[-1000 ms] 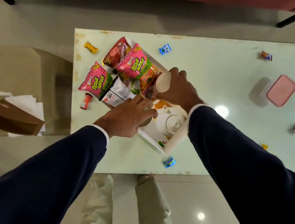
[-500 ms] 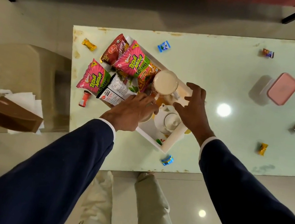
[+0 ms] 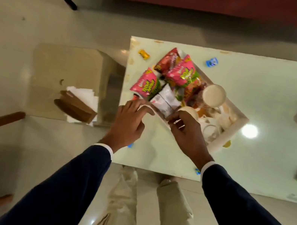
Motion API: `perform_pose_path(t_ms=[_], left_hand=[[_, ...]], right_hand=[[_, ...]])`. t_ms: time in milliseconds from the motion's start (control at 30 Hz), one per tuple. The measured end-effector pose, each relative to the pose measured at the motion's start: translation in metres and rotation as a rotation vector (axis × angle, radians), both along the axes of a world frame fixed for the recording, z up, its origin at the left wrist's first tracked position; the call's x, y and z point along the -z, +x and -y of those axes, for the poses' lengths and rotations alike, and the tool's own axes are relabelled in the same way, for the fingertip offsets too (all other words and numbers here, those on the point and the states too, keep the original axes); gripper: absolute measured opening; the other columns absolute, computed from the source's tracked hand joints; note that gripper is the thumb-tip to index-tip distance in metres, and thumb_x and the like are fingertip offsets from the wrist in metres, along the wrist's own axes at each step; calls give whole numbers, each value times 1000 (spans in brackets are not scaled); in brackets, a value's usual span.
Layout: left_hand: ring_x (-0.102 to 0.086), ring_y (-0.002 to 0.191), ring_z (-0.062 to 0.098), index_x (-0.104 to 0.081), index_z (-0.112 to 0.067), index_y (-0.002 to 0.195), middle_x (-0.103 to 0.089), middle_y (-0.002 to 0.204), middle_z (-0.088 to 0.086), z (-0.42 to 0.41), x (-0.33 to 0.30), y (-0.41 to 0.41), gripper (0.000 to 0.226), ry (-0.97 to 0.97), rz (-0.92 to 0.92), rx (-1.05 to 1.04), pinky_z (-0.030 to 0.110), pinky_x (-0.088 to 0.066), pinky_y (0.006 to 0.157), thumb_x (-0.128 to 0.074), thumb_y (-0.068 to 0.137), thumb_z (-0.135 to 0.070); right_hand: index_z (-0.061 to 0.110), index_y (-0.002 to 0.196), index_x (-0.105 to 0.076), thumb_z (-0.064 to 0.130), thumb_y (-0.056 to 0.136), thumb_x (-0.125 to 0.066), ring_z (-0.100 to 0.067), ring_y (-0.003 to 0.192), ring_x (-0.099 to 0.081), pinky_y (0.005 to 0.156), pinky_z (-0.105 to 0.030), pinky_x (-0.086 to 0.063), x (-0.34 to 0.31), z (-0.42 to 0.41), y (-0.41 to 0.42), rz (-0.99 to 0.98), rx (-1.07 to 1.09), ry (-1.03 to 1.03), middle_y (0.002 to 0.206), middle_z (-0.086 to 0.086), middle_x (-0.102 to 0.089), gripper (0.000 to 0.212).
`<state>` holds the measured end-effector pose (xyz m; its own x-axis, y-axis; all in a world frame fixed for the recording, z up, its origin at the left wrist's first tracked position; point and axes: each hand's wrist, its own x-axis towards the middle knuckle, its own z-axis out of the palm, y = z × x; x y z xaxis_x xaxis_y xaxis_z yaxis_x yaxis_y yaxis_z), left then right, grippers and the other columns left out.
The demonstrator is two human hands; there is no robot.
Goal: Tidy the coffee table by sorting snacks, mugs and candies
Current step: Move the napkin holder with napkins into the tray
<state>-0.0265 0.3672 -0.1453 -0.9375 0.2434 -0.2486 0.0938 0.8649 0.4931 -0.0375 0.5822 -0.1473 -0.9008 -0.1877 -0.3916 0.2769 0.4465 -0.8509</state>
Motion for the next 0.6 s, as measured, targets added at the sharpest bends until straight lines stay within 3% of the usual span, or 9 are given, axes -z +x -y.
perform_pose_path(t_ms=[167,267,333,400,467,533,600], left_hand=[[-59,108,21,-66,-21,99,-62,108,-3,81,-16,42,40,87,-61,-149,43,-46,87,-51,73,5],[-63,82,14,-67,-18,85,-68,87,-4,123,-18,65,29,293,33,-445,40,-52,76,-46,77,0],[-61,68,8,-65,-23,75,-69,75,-7,146,-14,75,31,423,132,-649,34,-51,68,-40,74,-5],[-63,69,13,-65,-21,76,-71,77,-4,167,-5,85,31,471,198,-787,36,-53,67,-41,79,-2],[-67,83,22,-67,-12,95,-73,94,3,186,6,91,26,502,249,-910,42,-57,77,-47,88,4],[-67,92,21,-63,-14,109,-71,105,9,202,15,95,26,540,276,-1003,37,-55,83,-54,91,2],[-65,90,10,-61,-17,113,-70,106,9,216,21,98,30,590,276,-1037,22,-51,79,-57,91,2]], right_hand=[[18,97,-68,-2,88,-60,-4,78,-62,70,-10,-47,-11,99,-18,-58,-192,-47,91,11,-66,23],[16,108,-65,7,92,-62,-12,81,-63,77,-24,-51,-5,157,-23,-43,-331,-17,97,2,-65,19],[17,121,-59,16,90,-67,-18,95,-62,85,-34,-52,2,190,-21,-11,-447,66,111,-3,-62,32],[17,135,-51,27,86,-72,-25,115,-56,96,-40,-49,9,223,-15,-5,-572,185,128,-7,-55,55],[19,144,-42,42,82,-73,-32,124,-49,101,-46,-47,16,255,-8,-56,-684,337,137,-10,-48,73],[18,144,-41,56,80,-69,-36,123,-47,100,-50,-47,22,280,-2,-142,-725,464,138,-11,-48,81],[17,141,-43,64,78,-68,-35,120,-49,99,-50,-47,29,301,2,-210,-714,554,136,-10,-49,82]])
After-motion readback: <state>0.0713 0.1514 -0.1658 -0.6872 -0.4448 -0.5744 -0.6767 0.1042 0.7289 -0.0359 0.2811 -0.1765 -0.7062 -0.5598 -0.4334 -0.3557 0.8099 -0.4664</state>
